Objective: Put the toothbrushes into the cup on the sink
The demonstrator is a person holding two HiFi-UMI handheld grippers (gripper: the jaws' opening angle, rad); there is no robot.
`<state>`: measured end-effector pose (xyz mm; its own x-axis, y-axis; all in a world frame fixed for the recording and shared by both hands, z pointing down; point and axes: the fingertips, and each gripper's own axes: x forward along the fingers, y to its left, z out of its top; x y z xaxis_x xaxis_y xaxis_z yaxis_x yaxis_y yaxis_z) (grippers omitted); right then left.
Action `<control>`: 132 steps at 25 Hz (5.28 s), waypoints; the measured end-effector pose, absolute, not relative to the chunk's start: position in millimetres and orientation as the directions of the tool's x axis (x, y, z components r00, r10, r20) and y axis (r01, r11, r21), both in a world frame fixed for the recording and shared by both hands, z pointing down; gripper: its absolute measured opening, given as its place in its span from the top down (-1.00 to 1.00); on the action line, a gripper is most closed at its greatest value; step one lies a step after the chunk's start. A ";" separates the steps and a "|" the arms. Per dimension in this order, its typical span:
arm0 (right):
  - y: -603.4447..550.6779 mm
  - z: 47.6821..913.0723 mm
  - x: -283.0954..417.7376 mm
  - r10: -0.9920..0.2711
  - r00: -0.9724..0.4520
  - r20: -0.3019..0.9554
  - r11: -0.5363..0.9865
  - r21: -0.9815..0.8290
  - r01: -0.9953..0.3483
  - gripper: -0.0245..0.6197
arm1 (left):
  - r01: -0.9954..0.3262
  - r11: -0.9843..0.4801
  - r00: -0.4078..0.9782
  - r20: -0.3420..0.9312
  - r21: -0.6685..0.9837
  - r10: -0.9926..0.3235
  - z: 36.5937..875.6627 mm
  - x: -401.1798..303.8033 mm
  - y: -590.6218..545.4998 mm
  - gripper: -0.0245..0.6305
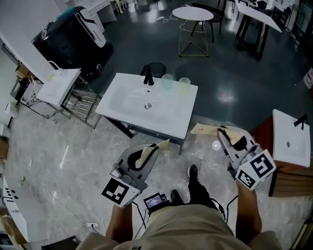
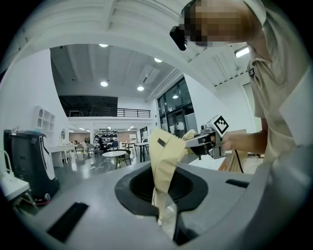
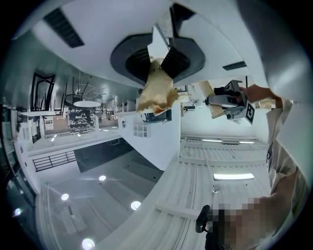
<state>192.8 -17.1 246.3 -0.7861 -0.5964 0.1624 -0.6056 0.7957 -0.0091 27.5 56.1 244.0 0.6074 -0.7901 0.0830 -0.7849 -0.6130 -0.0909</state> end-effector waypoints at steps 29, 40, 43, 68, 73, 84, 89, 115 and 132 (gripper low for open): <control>-444.9 454.0 106.0 -0.530 -0.760 0.376 0.801 -0.073 -0.595 0.82 | -0.915 -0.403 0.394 0.271 0.026 -0.878 357.0 -21.3 -185.9 0.83; -481.7 539.1 89.3 -0.473 -0.734 0.487 0.799 -0.115 -0.591 0.82 | -0.924 -0.378 0.378 0.320 0.066 -0.869 398.0 -27.1 -205.5 0.83; -484.0 551.0 86.2 -0.451 -0.741 0.498 0.804 -0.133 -0.579 0.82 | -0.924 -0.375 0.377 0.325 0.069 -0.867 402.8 -26.5 -209.1 0.83; -465.8 514.1 78.2 -0.423 -0.829 0.366 0.872 -0.085 -0.482 0.30 | -0.916 -0.400 0.385 0.314 0.018 -0.868 379.7 -17.3 -237.3 0.83; -466.1 518.2 70.3 -0.401 -0.835 0.377 0.881 -0.091 -0.464 0.27 | -0.917 -0.400 0.380 0.304 -0.004 -0.874 366.8 -13.9 -238.6 0.83; -469.0 533.4 68.1 -0.382 -0.813 0.439 0.865 -0.139 -0.482 0.09 | -0.921 -0.390 0.370 0.298 -0.010 -0.880 357.7 -17.8 -227.7 0.83; -465.4 540.9 67.5 -0.365 -0.808 0.463 0.840 -0.211 -0.500 0.07 | -0.922 -0.386 0.369 0.292 -0.003 -0.882 358.8 -22.1 -224.3 0.83; -392.6 425.4 101.4 -0.517 -0.804 0.293 0.837 -0.025 -0.547 -0.04 | -0.906 -0.417 0.389 0.238 -0.076 -0.890 306.9 -20.5 -222.8 0.83; -288.4 392.0 44.3 -0.816 -0.488 0.309 0.530 0.065 -0.846 -0.03 | -0.656 -0.751 0.738 0.146 -0.071 -0.659 299.0 -169.8 -250.2 0.83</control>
